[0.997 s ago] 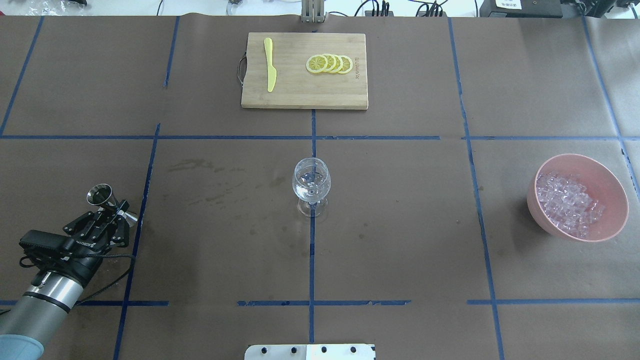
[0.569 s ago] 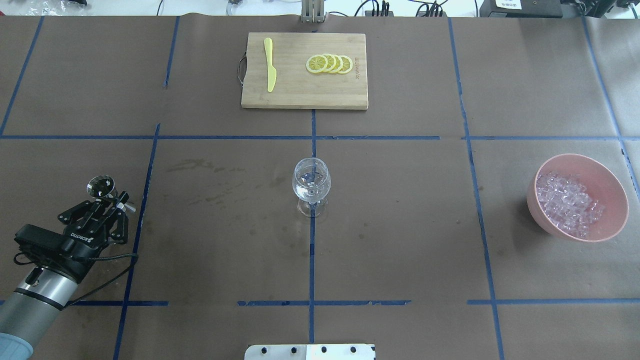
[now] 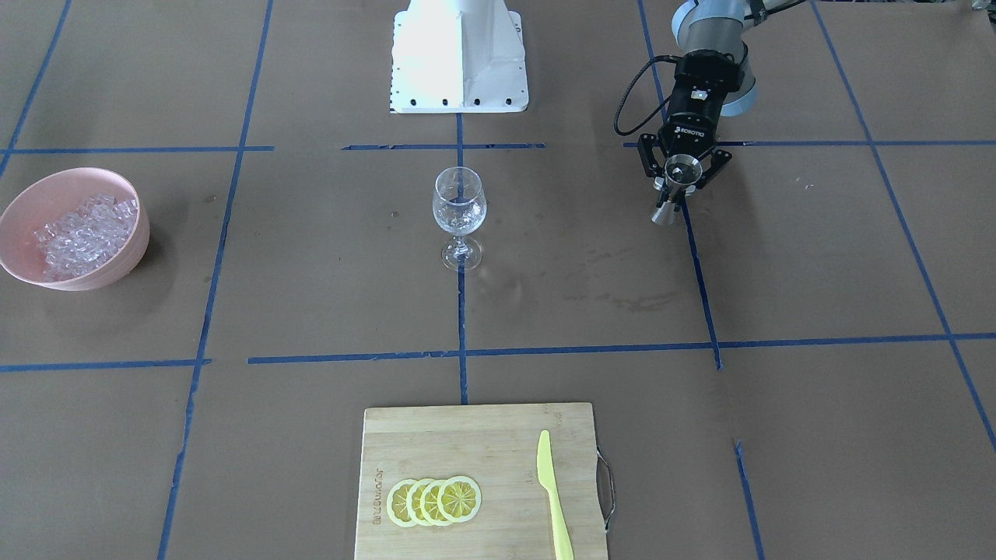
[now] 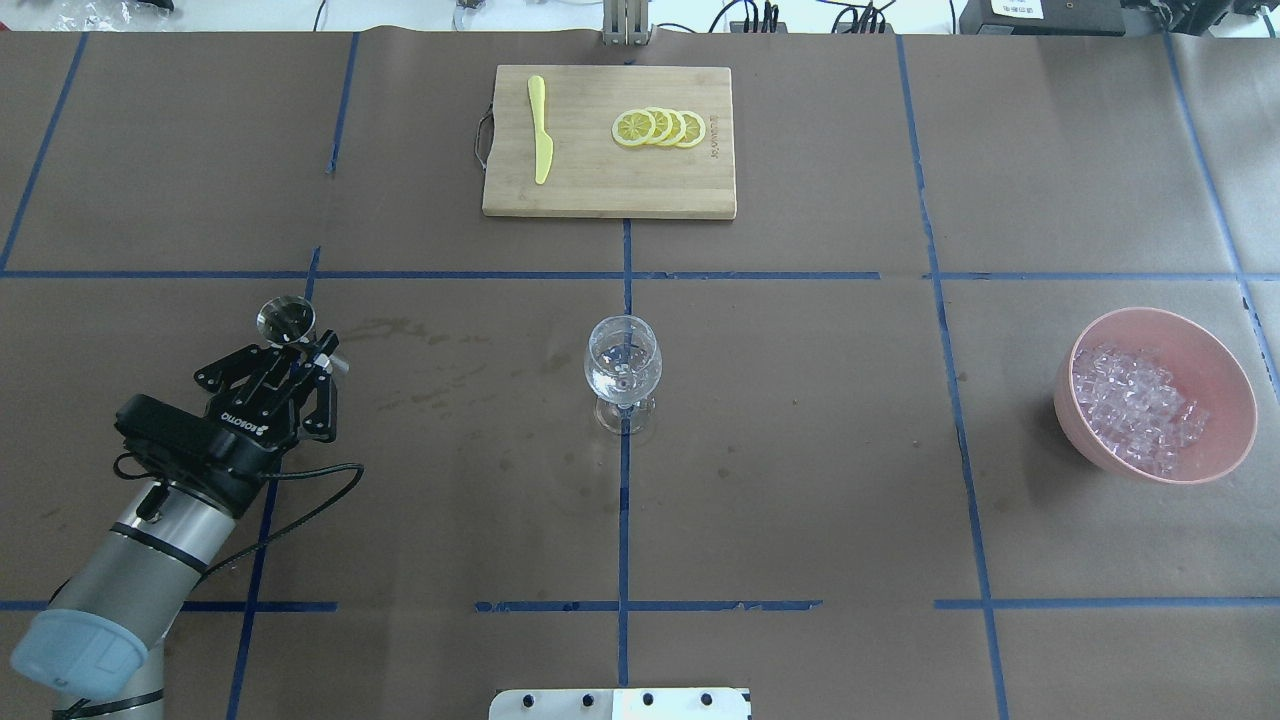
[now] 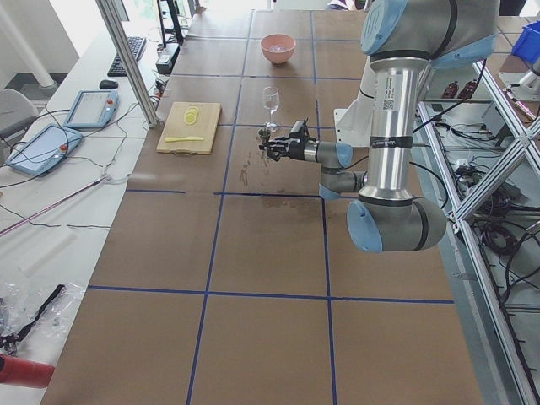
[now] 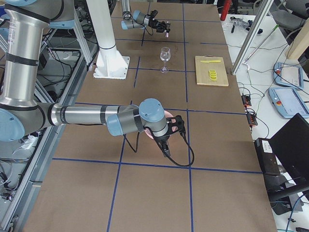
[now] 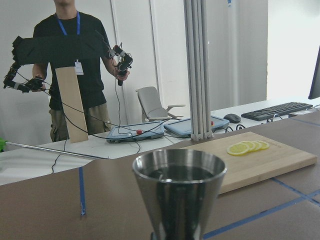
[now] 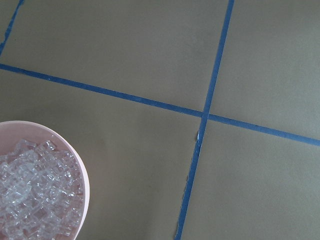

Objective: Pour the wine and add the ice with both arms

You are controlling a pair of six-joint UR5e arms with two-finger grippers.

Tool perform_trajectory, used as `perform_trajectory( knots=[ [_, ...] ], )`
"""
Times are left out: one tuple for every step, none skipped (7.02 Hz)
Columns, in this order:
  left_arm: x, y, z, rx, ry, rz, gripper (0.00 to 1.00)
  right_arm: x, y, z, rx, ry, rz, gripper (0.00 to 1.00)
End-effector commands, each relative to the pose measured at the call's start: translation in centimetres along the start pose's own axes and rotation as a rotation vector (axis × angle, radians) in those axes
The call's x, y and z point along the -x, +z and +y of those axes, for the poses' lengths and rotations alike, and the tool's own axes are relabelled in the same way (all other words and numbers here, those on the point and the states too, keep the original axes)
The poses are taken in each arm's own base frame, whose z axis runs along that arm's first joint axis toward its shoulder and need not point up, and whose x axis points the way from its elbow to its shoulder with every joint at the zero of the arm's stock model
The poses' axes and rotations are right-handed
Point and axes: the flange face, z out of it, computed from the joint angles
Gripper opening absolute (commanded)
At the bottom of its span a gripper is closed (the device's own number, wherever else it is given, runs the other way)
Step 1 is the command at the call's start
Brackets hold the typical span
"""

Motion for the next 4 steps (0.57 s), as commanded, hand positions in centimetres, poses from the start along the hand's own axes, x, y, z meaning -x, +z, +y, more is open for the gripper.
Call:
perform_trajectory(
  knots=[
    [-6.2, 3.6, -2.4, 0.020, 0.045, -0.013, 0.00, -0.1, 0.1, 0.0, 0.002, 0.002, 0.000, 1.00],
    [-9.3, 5.0, -3.7, 0.032, 0.068, -0.021, 0.00, -0.1, 0.1, 0.1, 0.003, 0.003, 0.000, 1.00],
    [-11.7, 6.0, -5.3, 0.038, 0.113, -0.027, 0.00, -0.1, 0.1, 0.1, 0.003, 0.003, 0.000, 1.00],
    [-12.4, 5.9, -6.3, 0.032, 0.126, -0.021, 0.00, -0.2, 0.2, 0.2, 0.004, 0.004, 0.001, 1.00]
  ],
)
